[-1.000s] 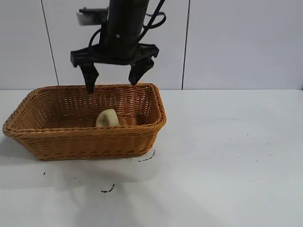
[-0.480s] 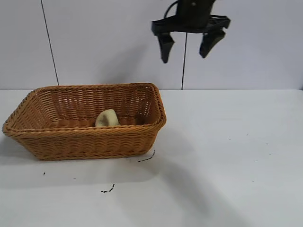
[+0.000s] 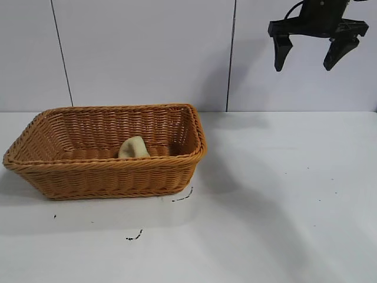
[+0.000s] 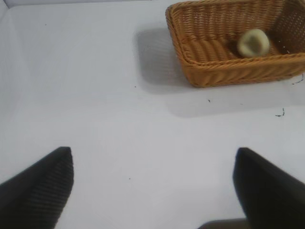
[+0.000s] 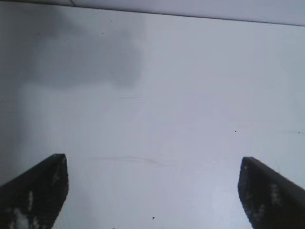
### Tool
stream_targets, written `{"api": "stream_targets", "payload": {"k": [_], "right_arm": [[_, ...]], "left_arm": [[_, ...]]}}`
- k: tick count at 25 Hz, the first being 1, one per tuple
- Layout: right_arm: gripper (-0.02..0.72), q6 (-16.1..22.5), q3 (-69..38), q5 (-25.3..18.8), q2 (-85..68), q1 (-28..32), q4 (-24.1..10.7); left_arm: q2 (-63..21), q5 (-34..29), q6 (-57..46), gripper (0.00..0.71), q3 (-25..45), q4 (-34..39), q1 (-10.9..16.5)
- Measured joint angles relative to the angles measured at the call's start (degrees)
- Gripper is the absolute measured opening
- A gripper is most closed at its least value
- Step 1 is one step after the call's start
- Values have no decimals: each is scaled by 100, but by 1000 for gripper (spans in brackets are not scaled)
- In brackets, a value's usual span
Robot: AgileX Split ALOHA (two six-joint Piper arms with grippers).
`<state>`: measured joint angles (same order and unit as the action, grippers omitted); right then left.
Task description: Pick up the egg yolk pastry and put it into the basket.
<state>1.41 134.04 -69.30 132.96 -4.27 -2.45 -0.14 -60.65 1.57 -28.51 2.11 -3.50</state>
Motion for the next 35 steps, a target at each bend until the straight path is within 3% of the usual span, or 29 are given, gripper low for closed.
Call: {"api": "stream_targets", "payload": {"k": [7, 11, 16, 29, 35], "right_arm": [[695, 0, -59, -11, -558, 22, 20], [695, 0, -699, 3, -1259, 27, -23], [695, 5, -2423, 10, -2494, 34, -179], [695, 45, -7553, -14, -6896, 34, -25], [695, 45, -9409, 407, -9148, 34, 91]], "left_arm": [[0, 0, 0, 693, 0, 0, 0], [0, 0, 0, 693, 0, 0, 0], [0, 0, 0, 693, 0, 0, 0], [0, 0, 0, 693, 0, 0, 0], [0, 0, 0, 693, 0, 0, 0]]}}
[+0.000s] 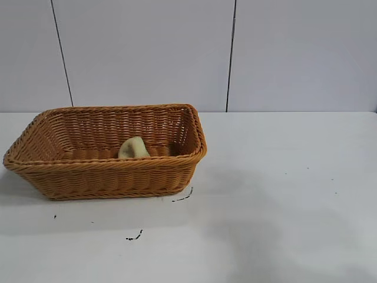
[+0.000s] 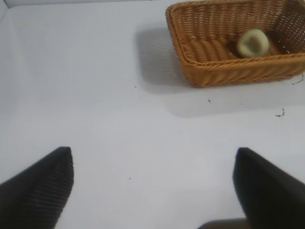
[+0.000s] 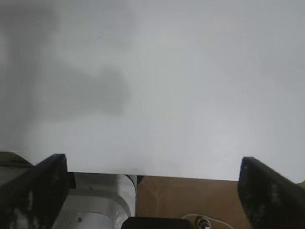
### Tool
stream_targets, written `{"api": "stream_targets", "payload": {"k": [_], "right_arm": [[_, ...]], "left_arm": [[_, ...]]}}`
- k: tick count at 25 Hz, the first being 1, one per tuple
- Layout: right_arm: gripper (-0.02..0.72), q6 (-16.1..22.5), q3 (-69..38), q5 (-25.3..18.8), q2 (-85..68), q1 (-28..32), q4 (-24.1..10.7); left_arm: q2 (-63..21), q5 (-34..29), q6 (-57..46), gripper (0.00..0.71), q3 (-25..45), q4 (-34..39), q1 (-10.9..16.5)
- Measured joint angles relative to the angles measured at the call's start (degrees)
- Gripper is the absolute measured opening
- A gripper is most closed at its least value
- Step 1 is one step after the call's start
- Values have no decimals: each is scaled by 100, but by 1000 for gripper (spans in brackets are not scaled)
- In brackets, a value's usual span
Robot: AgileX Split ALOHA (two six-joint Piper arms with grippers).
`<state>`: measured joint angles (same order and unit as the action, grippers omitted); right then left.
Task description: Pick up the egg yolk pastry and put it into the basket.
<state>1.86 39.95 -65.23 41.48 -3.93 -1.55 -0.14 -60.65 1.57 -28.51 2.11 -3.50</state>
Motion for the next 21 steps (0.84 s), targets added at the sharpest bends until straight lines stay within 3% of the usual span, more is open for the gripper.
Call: {"api": "stream_targets", "payload": {"k": [5, 11, 21], "right_arm": [[695, 0, -955, 352, -2053, 0, 197], [695, 17, -1198, 635, -3855, 0, 251], [696, 34, -1198, 643, -4185, 0, 276]], "left_arm": [[0, 0, 0, 693, 0, 0, 0], [0, 0, 0, 693, 0, 0, 0], [0, 0, 0, 693, 0, 0, 0]]}}
